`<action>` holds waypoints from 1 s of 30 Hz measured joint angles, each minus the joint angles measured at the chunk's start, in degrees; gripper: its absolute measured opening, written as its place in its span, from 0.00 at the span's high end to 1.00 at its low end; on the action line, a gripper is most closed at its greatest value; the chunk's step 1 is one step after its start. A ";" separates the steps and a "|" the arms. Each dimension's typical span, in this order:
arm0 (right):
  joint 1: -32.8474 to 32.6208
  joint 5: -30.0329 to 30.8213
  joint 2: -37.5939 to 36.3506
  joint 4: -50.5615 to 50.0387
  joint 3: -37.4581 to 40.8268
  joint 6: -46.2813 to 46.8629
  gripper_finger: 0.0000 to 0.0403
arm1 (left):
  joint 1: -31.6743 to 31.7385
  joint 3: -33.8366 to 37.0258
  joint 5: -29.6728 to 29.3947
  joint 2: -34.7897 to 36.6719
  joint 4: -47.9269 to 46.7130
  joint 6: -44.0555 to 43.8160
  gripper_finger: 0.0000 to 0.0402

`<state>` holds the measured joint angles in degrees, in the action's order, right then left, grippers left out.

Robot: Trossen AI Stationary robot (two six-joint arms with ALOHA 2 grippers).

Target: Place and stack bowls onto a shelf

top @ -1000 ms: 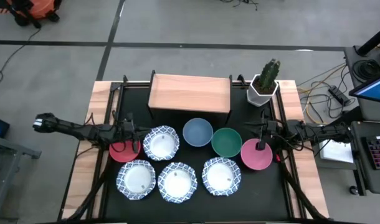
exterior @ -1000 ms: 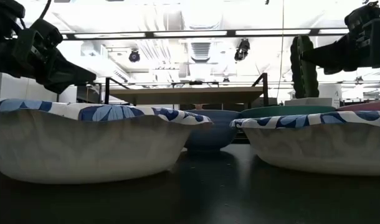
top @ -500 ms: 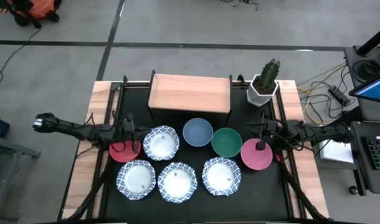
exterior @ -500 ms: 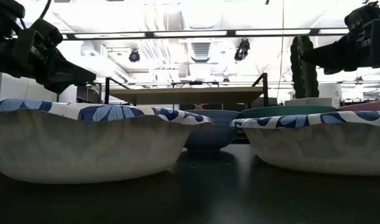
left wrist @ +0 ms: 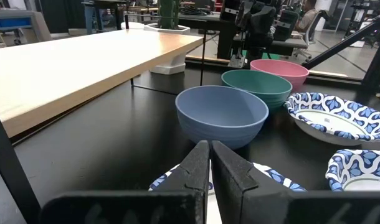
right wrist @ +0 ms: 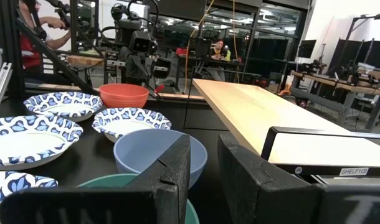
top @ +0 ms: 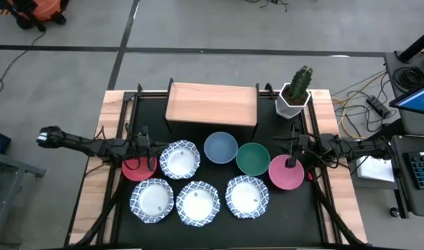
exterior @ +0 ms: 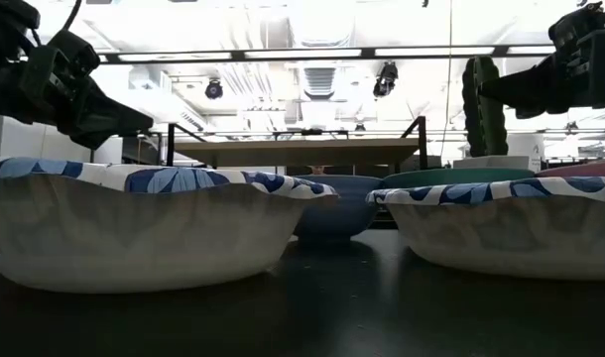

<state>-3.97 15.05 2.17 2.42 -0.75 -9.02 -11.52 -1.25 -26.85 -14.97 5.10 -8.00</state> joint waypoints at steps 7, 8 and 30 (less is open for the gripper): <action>0.00 -0.02 0.01 0.00 0.00 0.00 0.83 | -0.01 -0.01 -0.02 0.00 0.00 -0.01 1.00; 0.00 -0.02 0.02 0.00 0.00 0.00 0.83 | -0.01 -0.01 0.00 -0.01 0.00 -0.01 1.00; 0.00 -1.48 0.94 10.26 0.07 18.68 0.83 | 0.00 -0.01 -0.05 0.01 26.87 -25.40 1.00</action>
<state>-3.96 13.57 3.12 12.68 -0.69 9.66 -11.52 -1.26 -26.90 -14.96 31.98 -33.40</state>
